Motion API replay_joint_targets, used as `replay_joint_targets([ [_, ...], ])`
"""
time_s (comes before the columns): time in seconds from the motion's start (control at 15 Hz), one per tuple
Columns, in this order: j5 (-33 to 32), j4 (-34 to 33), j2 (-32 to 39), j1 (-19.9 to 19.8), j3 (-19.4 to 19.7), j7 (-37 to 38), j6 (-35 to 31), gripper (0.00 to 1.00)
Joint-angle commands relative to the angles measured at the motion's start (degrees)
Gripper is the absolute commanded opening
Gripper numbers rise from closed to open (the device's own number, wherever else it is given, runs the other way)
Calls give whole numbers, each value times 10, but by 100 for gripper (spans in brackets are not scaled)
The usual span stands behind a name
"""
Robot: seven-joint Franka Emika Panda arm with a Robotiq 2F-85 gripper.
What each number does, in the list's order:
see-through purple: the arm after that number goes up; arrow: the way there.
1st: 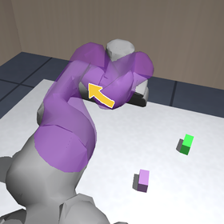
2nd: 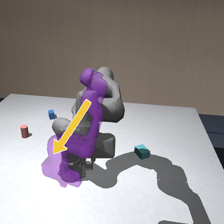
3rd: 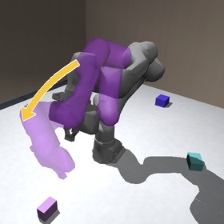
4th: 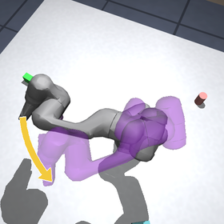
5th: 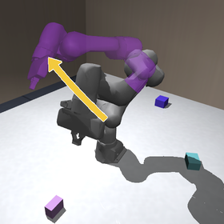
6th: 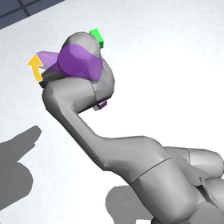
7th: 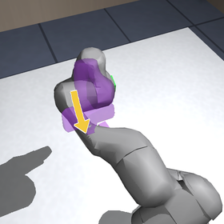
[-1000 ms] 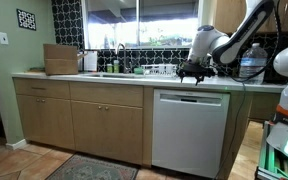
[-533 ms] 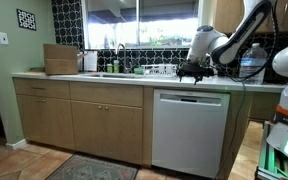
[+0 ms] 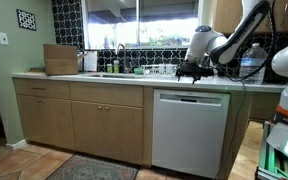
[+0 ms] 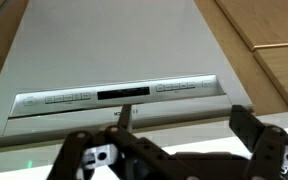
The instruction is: Turn on the dishwasher
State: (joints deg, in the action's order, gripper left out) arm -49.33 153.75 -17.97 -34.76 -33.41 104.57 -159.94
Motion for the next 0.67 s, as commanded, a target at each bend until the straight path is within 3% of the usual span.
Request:
replay_joint_targets([
  [0.0,-79,-35,46,-51,-45,58,17,100],
  [0.2,-128,-61,93,-81,-65,92,34,100],
  [0.27,-155,-73,105,-92,-76,119,46,75],
  [0.4,-201,-97,143,-99,-93,166,78,68],
  [0.6,-285,-142,215,-91,-115,255,148,42],
])
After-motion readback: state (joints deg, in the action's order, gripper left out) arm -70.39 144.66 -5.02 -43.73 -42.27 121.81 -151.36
